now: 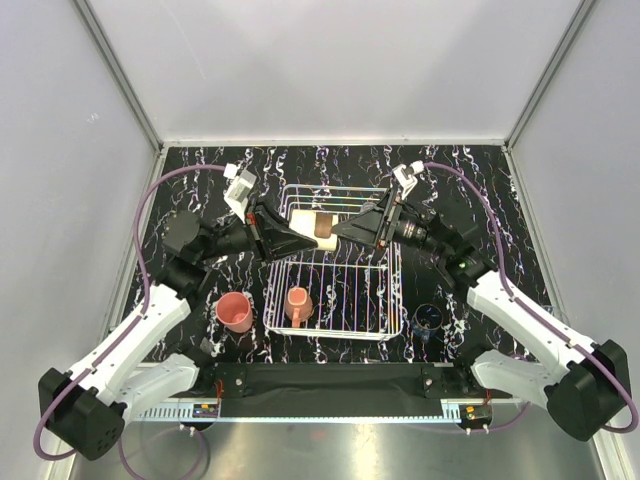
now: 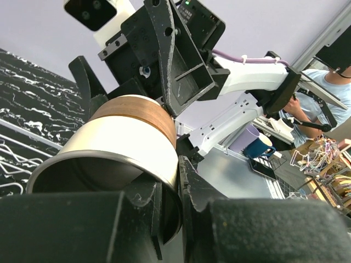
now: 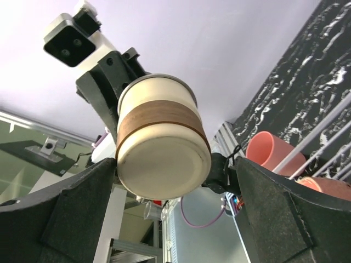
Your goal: Load the cups into the dish rack
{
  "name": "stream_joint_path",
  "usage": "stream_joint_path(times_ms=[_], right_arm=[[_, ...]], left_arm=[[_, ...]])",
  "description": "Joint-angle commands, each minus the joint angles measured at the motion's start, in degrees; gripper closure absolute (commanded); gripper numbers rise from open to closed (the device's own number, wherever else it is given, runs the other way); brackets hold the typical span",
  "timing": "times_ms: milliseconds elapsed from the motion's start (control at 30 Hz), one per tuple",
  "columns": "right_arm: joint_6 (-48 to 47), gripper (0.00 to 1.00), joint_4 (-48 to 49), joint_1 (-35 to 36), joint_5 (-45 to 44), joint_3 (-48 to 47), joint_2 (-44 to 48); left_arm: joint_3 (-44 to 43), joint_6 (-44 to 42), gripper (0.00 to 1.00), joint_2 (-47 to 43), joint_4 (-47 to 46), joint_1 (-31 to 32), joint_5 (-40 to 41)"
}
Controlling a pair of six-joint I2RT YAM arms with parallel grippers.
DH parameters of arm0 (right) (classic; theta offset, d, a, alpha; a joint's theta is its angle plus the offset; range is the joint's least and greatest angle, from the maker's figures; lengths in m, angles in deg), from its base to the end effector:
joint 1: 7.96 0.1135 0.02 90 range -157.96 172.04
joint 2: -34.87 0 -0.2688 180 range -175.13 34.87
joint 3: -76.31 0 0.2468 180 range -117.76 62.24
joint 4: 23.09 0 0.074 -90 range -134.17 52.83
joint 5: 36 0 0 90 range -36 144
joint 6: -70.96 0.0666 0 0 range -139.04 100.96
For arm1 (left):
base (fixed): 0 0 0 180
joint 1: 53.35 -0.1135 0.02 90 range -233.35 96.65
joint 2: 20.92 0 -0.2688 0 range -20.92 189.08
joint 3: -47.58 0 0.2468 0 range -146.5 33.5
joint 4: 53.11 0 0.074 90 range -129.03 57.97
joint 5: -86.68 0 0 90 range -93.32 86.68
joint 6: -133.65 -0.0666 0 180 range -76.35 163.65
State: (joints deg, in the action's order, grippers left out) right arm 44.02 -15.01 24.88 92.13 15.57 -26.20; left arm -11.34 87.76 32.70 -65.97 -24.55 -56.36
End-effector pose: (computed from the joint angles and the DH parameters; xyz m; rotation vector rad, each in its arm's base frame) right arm 0.1978 0.1766 0.3644 -0.1987 1.7482 1.7700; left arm 0.1625 -0.1501 0.3883 0.7206 1.4201 -1.6020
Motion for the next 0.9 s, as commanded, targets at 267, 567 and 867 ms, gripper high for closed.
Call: stream_joint_path(times_ms=[267, 567, 867], right_arm=[[5.31, 0.00, 15.98, 5.47, 0.20, 0.27, -5.10], [4.69, 0.05, 15.38, 6.45, -5.60, 1.67, -2.55], [5.66, 0.40, 14.59, 7.06, -7.37, 2.03, -2.46]], left_arm=[[-1.47, -2.98, 1.00, -0.98, -0.76, 0.12, -2.08], [-1.48, -3.51, 1.00, -0.71, 0.65, 0.12, -1.46], [-1.74, -4.92, 1.00, -0.89, 3.12, 0.21, -0.32]])
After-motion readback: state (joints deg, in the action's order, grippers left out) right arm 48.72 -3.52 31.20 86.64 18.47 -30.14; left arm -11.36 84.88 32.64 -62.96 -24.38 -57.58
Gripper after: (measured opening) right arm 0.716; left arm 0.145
